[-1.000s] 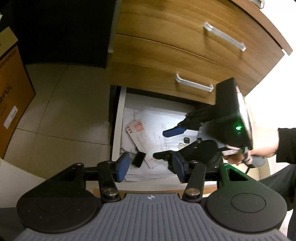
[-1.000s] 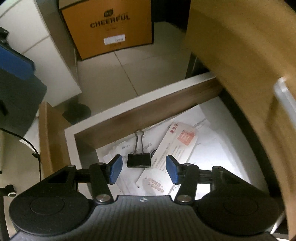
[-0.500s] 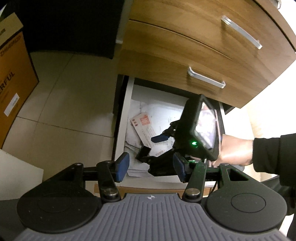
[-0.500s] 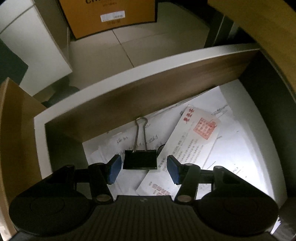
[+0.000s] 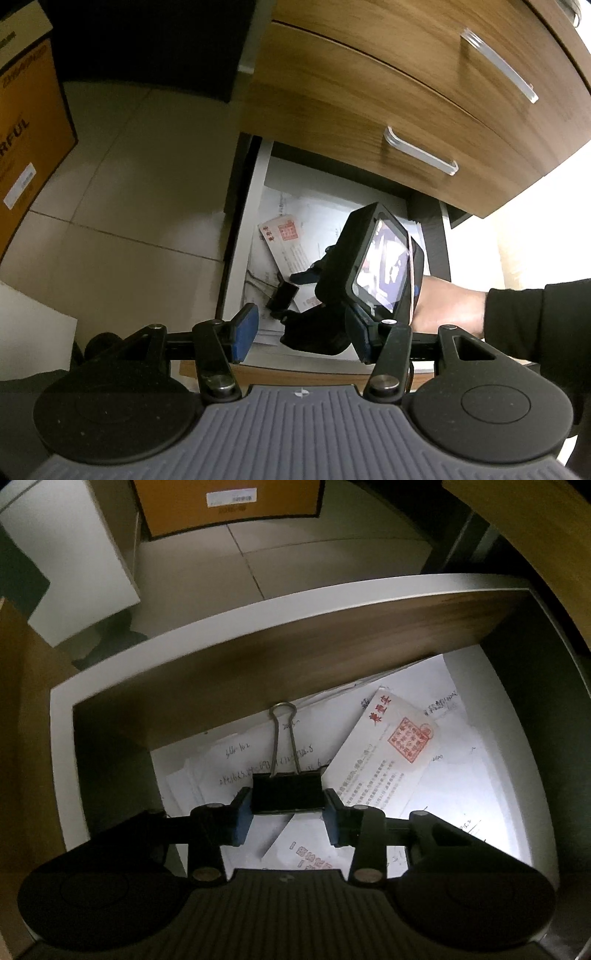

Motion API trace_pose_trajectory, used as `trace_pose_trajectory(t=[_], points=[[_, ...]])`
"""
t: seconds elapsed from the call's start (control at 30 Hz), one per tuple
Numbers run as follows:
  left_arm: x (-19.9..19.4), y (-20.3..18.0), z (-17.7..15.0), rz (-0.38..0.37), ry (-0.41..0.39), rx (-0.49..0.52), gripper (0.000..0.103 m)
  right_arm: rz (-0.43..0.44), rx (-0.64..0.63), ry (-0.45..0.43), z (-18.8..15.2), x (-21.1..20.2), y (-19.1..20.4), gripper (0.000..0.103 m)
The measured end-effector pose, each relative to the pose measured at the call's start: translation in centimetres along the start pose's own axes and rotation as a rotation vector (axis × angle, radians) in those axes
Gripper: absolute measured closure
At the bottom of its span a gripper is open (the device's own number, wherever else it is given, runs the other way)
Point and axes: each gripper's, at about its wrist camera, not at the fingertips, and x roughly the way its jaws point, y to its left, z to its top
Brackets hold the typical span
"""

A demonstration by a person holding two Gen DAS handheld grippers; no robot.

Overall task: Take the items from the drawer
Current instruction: 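Close the right tool on the black binder clip, then lift the binder clip up out of the drawer with the right tool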

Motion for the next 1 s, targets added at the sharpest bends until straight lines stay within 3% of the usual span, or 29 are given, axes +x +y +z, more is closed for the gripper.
trace_pose_trajectory(t=[0.4, 1.0], points=[[-0.5, -0.7, -0.3, 0.022, -0.036, 0.05, 0.048, 0.038, 0.099, -0.052, 1.0, -6.5, -2.5, 0.058], [-3.5, -2.9, -0.5, 0.02, -0.122, 0.184, 0.048, 0.028, 0.114, -0.137, 1.8, -19.7, -1.0, 0.058]])
